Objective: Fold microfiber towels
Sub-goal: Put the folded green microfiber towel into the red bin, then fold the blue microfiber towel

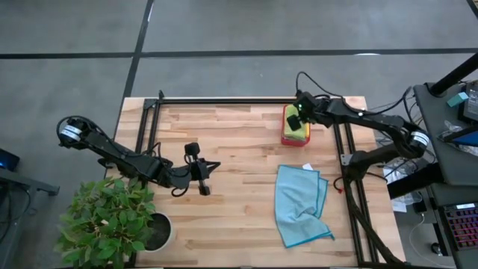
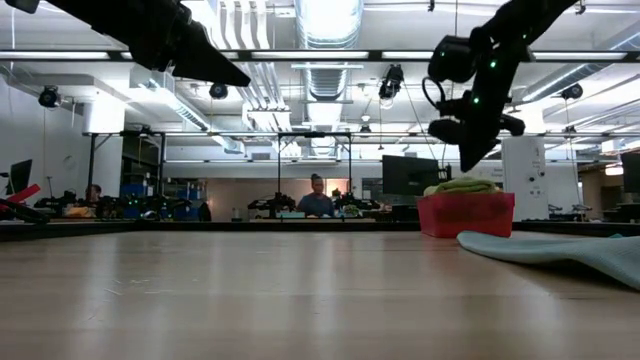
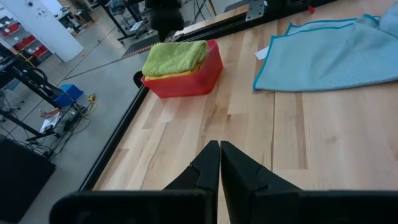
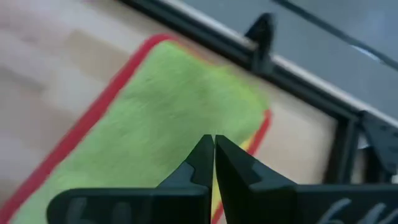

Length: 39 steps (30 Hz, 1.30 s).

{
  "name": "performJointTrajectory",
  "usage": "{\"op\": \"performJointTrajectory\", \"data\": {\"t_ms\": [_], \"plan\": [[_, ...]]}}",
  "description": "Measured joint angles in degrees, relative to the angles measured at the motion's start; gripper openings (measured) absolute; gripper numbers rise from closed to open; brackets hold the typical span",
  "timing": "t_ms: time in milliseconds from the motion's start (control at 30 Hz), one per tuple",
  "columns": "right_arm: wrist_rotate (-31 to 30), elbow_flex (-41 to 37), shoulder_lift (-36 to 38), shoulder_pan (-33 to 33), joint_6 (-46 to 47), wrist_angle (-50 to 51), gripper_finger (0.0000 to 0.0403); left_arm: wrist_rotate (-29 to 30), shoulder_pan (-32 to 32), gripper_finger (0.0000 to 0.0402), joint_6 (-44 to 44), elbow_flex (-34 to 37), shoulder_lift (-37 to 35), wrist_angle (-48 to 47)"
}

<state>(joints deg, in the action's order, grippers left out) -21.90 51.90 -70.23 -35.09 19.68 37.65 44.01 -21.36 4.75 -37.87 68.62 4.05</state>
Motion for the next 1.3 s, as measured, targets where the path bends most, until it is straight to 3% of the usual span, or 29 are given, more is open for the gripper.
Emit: {"op": "performJointTrajectory", "data": {"t_ms": [233,400,667,800,1000,1167,1300], "plan": [[0.8,-2.9,-6.6,-3.2,-3.4,-11.0,0.0009,0.0,0.0,0.0,0.0,0.0,0.0,0.0],[0.8,-2.5,-10.7,-3.2,-4.3,-12.6,0.0009,0.0,0.0,0.0,0.0,0.0,0.0,0.0],[0.9,-1.4,-4.7,-0.9,-2.9,-9.6,0.0009,0.0,0.0,0.0,0.0,0.0,0.0,0.0],[3.3,-1.4,2.3,3.7,0.9,-5.5,0.0009,0.0,0.0,0.0,0.0,0.0,0.0,0.0],[14.9,-2.6,9.6,14.5,12.4,-3.0,0.0009,0.0,0.0,0.0,0.0,0.0,0.0,0.0],[21.2,-3.4,10.0,25.9,21.9,0.3,0.0009,0.0,0.0,0.0,0.0,0.0,0.0,0.1],[23.8,-3.4,7.9,33.4,27.9,8.7,0.0009,0.0,0.0,0.0,-0.3,0.0,0.0,0.1]]}}
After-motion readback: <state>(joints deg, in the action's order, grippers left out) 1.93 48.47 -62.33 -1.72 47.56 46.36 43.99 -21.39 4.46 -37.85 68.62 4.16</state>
